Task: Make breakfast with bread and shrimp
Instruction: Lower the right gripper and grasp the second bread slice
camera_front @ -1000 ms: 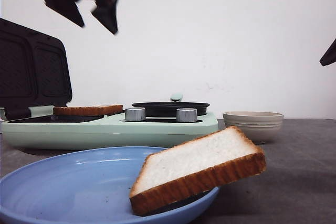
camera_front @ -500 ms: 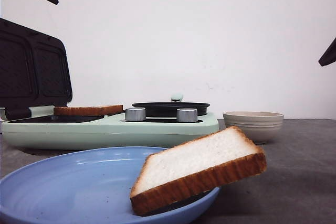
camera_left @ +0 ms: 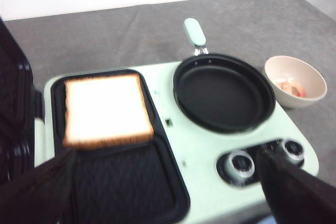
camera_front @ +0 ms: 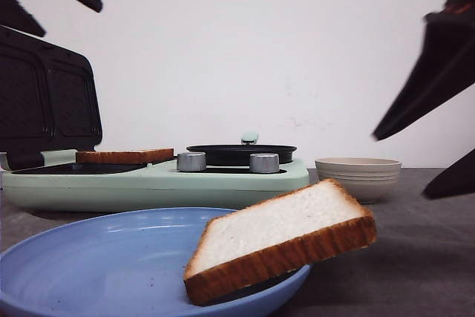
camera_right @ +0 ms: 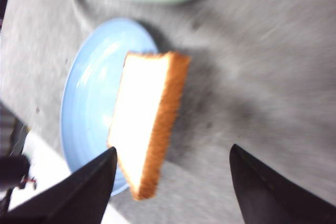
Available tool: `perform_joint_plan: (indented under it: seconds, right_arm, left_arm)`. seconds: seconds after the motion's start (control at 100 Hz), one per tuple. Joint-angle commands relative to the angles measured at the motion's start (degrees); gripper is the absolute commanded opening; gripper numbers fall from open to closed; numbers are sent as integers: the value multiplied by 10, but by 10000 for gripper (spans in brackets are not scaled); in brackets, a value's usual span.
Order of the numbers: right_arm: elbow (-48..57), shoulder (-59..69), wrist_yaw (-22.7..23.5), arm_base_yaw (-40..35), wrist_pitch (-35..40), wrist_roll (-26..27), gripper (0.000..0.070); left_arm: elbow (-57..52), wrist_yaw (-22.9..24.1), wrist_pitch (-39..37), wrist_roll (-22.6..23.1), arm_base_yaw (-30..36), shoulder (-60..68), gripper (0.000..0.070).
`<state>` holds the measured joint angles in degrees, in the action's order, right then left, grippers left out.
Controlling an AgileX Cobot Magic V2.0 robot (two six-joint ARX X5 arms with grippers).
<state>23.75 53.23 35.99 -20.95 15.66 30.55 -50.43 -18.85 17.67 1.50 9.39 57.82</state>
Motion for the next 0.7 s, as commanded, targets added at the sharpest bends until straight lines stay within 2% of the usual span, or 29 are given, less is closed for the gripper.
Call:
perform_joint_plan:
  seconds: [0.0, 0.1, 0.32, 0.69]
  right_arm:
    - [6, 24, 1, -18, -36, 35, 422]
    - [6, 57, 2, -38, -67, 52, 422]
    - [6, 112, 0, -70, -77, 46, 423]
    - [6, 175, 0, -91, -150, 55, 422]
  left_arm:
    - [30, -3, -6, -9, 0, -20, 634]
    - [84, -2, -7, -12, 0, -66, 633]
    - [166, 7, -7, -30, 0, -155, 631]
    - [173, 15, 34, -33, 0, -236, 631]
